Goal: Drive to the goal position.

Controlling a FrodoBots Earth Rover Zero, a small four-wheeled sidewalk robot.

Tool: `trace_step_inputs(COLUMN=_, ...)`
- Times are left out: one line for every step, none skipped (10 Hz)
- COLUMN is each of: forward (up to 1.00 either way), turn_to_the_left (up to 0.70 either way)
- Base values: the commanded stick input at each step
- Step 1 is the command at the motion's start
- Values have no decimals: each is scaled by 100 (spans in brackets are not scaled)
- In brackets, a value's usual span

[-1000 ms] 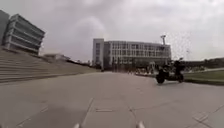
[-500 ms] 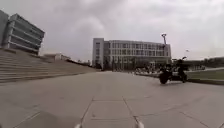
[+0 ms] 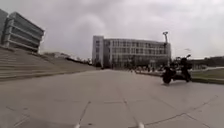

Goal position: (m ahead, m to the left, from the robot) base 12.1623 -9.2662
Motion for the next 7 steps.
trace_step_inputs(forward=50, turn_to_the_left=0)
trace_step_inputs(forward=50, turn_to_the_left=0)
trace_step_inputs(forward=50, turn_to_the_left=0)
trace_step_inputs(forward=50, turn_to_the_left=2)
trace_step_inputs(forward=50, turn_to_the_left=14)
trace_step_inputs(forward=50, turn_to_the_left=22)
trace_step_inputs(forward=50, turn_to_the_left=25)
